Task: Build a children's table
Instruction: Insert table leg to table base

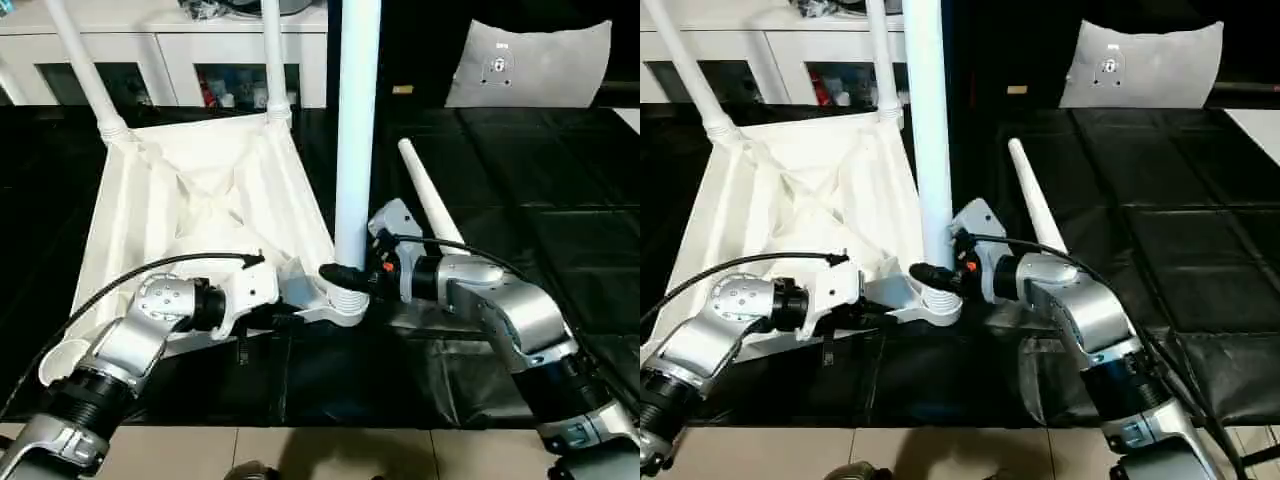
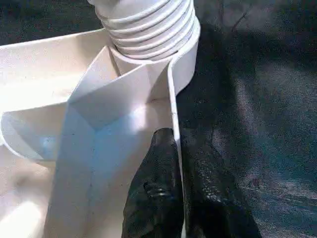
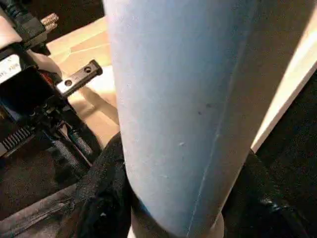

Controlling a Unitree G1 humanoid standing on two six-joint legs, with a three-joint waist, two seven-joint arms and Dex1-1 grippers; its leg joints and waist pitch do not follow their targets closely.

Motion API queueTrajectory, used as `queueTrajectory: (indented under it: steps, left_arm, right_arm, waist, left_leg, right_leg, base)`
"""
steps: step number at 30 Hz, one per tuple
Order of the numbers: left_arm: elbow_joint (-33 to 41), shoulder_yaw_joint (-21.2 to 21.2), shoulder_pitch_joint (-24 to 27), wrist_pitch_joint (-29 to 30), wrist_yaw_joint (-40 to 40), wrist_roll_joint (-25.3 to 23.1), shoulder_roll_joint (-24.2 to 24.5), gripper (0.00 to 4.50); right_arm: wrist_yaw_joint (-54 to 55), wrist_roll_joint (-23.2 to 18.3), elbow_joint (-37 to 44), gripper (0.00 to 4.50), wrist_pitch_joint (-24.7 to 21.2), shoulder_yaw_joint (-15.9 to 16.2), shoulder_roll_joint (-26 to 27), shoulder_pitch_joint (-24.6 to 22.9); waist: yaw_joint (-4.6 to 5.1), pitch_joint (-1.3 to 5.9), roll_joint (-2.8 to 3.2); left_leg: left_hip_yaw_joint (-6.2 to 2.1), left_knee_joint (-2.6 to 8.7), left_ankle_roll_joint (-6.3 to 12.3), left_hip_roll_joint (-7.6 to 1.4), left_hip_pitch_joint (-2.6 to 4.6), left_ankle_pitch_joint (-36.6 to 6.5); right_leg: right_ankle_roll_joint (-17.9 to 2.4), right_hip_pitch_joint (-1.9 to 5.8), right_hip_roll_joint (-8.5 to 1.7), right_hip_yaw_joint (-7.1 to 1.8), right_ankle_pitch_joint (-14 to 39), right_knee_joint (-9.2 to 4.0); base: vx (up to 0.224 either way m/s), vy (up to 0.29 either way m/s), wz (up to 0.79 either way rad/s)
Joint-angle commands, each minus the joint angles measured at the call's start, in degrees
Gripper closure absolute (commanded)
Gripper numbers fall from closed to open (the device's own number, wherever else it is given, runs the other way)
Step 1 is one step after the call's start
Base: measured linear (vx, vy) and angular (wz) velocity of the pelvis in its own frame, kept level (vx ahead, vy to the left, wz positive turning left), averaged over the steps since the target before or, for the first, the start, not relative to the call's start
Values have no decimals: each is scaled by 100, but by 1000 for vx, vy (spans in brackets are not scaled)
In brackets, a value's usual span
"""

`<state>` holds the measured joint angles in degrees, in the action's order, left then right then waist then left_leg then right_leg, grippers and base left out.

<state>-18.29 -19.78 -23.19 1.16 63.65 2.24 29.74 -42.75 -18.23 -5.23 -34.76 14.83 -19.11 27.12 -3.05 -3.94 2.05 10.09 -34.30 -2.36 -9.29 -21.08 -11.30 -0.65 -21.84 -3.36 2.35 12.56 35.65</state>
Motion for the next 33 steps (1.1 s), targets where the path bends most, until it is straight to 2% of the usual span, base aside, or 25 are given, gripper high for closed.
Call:
queueTrajectory:
  steps: [1, 2, 3, 4, 5, 6, 9, 12, 14, 16, 18, 20, 22, 24, 25, 26, 27, 29, 30, 32, 33]
  left_arm:
    - [2, -157, 18, -260, 161, -30, -100, 450]
    - [-63, -61, 35, -197, 54, 36, -160, 450]
    - [-65, -56, 36, -192, 51, 41, -164, 450]
    - [-84, -12, 50, -137, 30, 97, -194, 450]
    - [-93, 24, 67, -101, 27, 150, -218, 450]
    - [-113, 61, 85, -84, 12, 192, -241, 450]
    - [-118, 70, 114, -71, 14, 200, -244, 450]
    - [-75, 76, 139, -50, 41, 189, -236, 450]
    - [-86, 71, 131, -67, 64, 142, -215, 450]
    - [-100, 54, 118, -96, 87, 75, -183, 450]
    - [-122, 27, 90, -135, 118, 28, -152, 450]
    - [-133, -8, 62, -184, 142, -30, -118, 450]
    - [-131, -63, 13, -238, 197, -110, -62, 450]
    - [-132, -81, -24, -263, 245, -134, -36, 450]
    - [-116, -99, -67, -285, 325, -142, -1, 450]
    - [-117, -104, -80, -294, 352, -145, 7, 450]
    - [-95, -112, -91, -305, 394, -148, 27, 450]
    - [-57, -135, -120, -323, 493, -145, 61, 450]
    - [-31, -142, -143, -312, 539, -131, 68, 450]
    - [-15, -162, -219, -313, 626, -102, 59, 450]
    - [-20, -169, -264, -319, 668, -85, 44, 450]
  right_arm:
    - [26, 69, -338, 260, -162, -7, -81, -334]
    - [-1, -163, -303, 260, -94, -257, 2, -572]
    - [-3, -177, -304, 260, -90, -271, 8, -583]
    - [-20, -317, -307, 260, -50, -418, 69, -698]
    - [-33, -409, -321, 260, -18, -519, 109, -797]
    - [-40, -447, -368, 260, 78, -591, 128, -937]
    - [-39, -358, -448, 260, 327, -590, 108, -1215]
    - [-7, -87, -320, 260, 531, -390, -31, -1409]
    - [1, 103, -212, 260, 625, -234, -141, -1449]
    - [36, 272, -139, 260, 688, -132, -217, -1430]
    - [26, 575, -215, 260, 837, 108, -349, -1311]
    - [-16, 768, -302, 260, 916, 288, -426, -1193]
    - [-170, 908, -425, 260, 944, 503, -491, -1023]
    - [-311, 932, -502, 260, 942, 626, -528, -965]
    - [-528, 983, -576, 260, 975, 812, -604, -962]
    - [-585, 1001, -594, 260, 983, 862, -623, -964]
    - [-681, 1039, -610, 260, 1027, 948, -654, -989]
    - [-771, 1085, -649, 260, 1100, 1071, -669, -1027]
    - [-817, 1088, -641, 260, 1116, 1134, -677, -1049]
    - [-906, 1043, -602, 260, 1108, 1207, -658, -1089]
    - [-962, 1012, -586, 260, 1094, 1224, -638, -1106]
  waist:
    - [62, 282, -20]
    - [58, 290, -18]
    - [49, 287, -8]
    - [29, 295, 4]
    - [32, 297, -10]
    - [27, 286, 17]
    - [39, 283, 16]
    - [43, 273, 37]
    - [49, 272, 46]
    - [50, 273, 63]
    - [54, 265, 54]
    - [66, 238, 54]
    - [91, 175, -5]
    - [98, 175, 29]
    - [105, 103, -19]
    - [111, 96, -15]
    - [118, 56, -37]
    - [134, -1, -96]
    - [123, 26, -69]
    - [148, -46, -138]
    - [147, -37, -129]
  left_leg:
    - [-117, 450, -19, -392, 102, -1158]
    - [-126, 456, -18, -392, 97, -1127]
    - [-115, 452, 0, -391, 94, -1118]
    - [-120, 455, 16, -398, 101, -1119]
    - [-119, 460, 32, -395, 91, -1096]
    - [-123, 466, 40, -396, 88, -1124]
    - [-126, 473, 57, -386, 75, -1181]
    - [-127, 487, 79, -389, 85, -1260]
    - [-134, 501, 72, -390, 77, -1228]
    - [-133, 509, 89, -393, 82, -1214]
    - [-139, 519, 92, -394, 82, -1238]
    - [-135, 525, 73, -388, 80, -1379]
    - [-146, 557, 33, -393, 88, -1648]
    - [-159, 564, -12, -398, 120, -1781]
    - [-167, 583, -44, -409, 142, -2020]
    - [-164, 584, -69, -409, 167, -2117]
    - [-178, 603, -95, -413, 171, -2241]
    - [-196, 651, -111, -422, 146, -2296]
    - [-202, 649, -119, -423, 149, -2255]
    - [-185, 679, -64, -416, 139, -2183]
    - [-178, 679, -30, -414, 145, -2077]
  right_leg:
    - [-1258, 159, -488, -336, 1097, -485]
    - [-1259, 174, -486, -328, 1064, -470]
    - [-1256, 168, -488, -338, 1036, -485]
    - [-1284, 168, -497, -328, 971, -476]
    - [-1282, 178, -492, -326, 940, -480]
    - [-1286, 168, -493, -322, 963, -486]
    - [-1251, 176, -496, -314, 1091, -502]
    - [-1128, 153, -497, -315, 1440, -546]
    - [-1076, 157, -488, -313, 1437, -544]
    - [-1062, 151, -484, -311, 1355, -548]
    - [-1068, 151, -486, -306, 1357, -551]
    - [-1049, 140, -495, -315, 1578, -575]
    - [-910, 101, -498, -321, 2148, -631]
    - [-880, 76, -499, -332, 2333, -637]
    - [-805, 18, -504, -357, 2615, -676]
    - [-778, 1, -512, -365, 2728, -701]
    - [-723, -18, -510, -368, 2842, -710]
    - [-683, -21, -505, -376, 2765, -711]
    - [-701, -3, -509, -378, 2646, -690]
    - [-717, -19, -507, -394, 2444, -696]
    - [-753, -1, -507, -398, 2295, -690]
  base:
    - [0, 0, 0]
    - [0, 0, 0]
    - [0, 0, 0]
    - [0, 0, 0]
    - [0, 0, 0]
    - [0, 0, 0]
    - [0, 0, 0]
    - [0, 0, 0]
    - [0, 0, 0]
    - [0, 0, 0]
    - [0, 0, 0]
    - [0, 0, 0]
    - [0, 0, 0]
    - [0, 0, 0]
    - [0, 0, 0]
    - [0, 0, 0]
    - [0, 0, 0]
    - [0, 0, 0]
    - [0, 0, 0]
    - [0, 0, 0]
    - [54, -26, 1]
